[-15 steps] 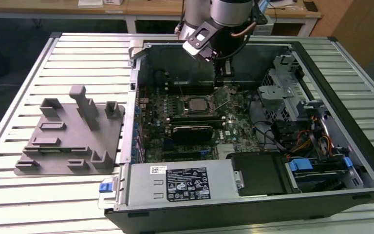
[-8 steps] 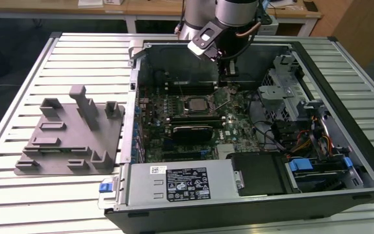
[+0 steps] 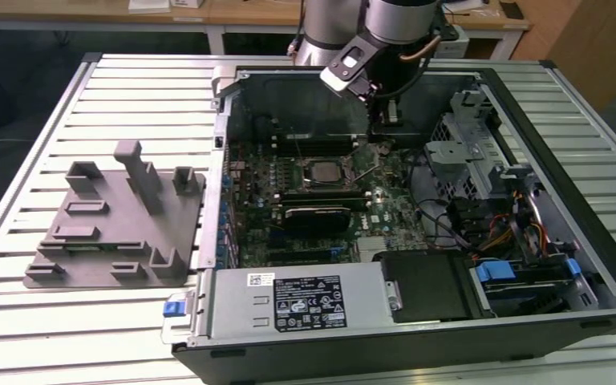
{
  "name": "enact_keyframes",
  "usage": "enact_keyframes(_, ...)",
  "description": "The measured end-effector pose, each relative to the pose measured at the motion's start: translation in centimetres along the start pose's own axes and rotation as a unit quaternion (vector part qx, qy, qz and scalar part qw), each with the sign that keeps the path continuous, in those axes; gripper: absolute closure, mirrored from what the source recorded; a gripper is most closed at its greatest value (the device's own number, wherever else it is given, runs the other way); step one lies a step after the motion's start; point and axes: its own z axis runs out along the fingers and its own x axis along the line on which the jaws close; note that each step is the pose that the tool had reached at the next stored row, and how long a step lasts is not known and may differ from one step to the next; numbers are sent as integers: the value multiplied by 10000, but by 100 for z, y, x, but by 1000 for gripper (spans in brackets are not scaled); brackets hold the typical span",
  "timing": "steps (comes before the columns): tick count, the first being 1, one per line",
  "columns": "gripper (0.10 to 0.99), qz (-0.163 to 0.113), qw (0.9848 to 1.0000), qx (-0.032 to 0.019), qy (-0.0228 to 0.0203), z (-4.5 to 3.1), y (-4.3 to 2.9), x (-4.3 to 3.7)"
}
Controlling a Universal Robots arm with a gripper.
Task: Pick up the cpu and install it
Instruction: 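Close the cpu cover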
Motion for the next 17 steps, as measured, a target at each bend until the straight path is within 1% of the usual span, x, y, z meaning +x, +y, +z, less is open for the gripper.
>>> enact_keyframes(7, 980, 0, 10000, 0, 0, 4, 93, -1)
enact_keyframes(13, 980, -1, 10000, 0, -1, 5, 101, -2)
enact_keyframes(17, 980, -1, 10000, 1, 0, 21, 156, -2)
